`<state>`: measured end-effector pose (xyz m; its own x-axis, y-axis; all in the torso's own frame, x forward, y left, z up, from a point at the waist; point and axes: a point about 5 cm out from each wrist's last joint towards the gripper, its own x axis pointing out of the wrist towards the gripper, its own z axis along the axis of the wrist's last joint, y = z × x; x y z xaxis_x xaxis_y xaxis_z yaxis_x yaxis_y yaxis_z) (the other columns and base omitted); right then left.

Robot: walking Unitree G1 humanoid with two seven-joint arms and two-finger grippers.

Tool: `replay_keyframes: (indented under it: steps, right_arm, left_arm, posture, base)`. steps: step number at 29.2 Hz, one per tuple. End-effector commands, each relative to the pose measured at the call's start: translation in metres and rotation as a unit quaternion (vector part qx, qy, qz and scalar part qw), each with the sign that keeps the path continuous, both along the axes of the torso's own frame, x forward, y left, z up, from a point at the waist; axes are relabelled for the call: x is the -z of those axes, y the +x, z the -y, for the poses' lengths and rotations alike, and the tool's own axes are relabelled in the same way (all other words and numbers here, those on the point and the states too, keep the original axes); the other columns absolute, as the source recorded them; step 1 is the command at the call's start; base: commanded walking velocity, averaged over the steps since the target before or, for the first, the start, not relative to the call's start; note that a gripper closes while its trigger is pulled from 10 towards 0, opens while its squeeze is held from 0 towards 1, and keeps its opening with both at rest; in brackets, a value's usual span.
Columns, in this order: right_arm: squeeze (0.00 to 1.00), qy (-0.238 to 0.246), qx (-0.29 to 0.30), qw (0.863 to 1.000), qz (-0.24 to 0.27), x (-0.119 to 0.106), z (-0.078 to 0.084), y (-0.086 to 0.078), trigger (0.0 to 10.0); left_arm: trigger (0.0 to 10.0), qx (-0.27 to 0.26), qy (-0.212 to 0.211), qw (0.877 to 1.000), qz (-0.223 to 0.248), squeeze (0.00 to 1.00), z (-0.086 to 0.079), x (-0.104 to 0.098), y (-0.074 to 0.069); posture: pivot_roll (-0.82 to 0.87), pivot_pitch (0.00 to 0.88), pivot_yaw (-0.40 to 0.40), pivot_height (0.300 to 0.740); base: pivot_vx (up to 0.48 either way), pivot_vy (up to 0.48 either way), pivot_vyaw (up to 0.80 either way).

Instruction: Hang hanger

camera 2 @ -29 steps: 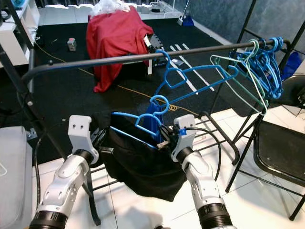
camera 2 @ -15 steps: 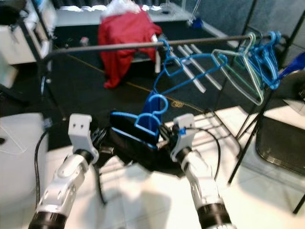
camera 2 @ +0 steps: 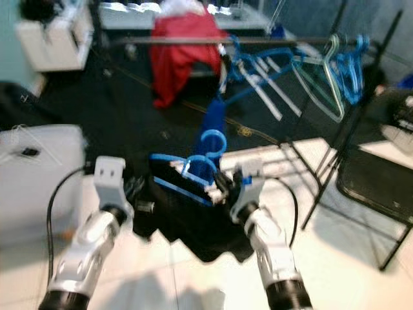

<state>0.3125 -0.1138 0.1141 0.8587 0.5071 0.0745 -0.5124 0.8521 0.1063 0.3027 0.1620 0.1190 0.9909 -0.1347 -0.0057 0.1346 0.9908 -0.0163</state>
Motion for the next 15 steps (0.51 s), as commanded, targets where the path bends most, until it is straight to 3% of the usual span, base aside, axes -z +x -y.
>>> replay_keyframes:
  steps: [1, 15]
  right_arm:
    - [0.0, 0.023, 0.014, 1.0, 0.012, -0.0083, 0.0055, 0.0029, 10.0]
    - [0.0, 0.048, 0.028, 0.998, -0.002, -0.0047, 0.0073, 0.0033, 10.0]
  left_arm:
    - [10.0, 0.014, 0.01, 1.0, -0.01, 0.0, 0.0065, 0.0003, 0.0003]
    - [10.0, 0.034, 0.031, 0.999, -0.023, 0.0, 0.0098, -0.0001, 0.0014]
  posture:
    - [-0.06, 0.082, -0.052, 0.74]
    - [-0.05, 0.067, -0.038, 0.74]
  base:
    - [0.0, 0.0, 0.0]
    - [0.0, 0.0, 0.0]
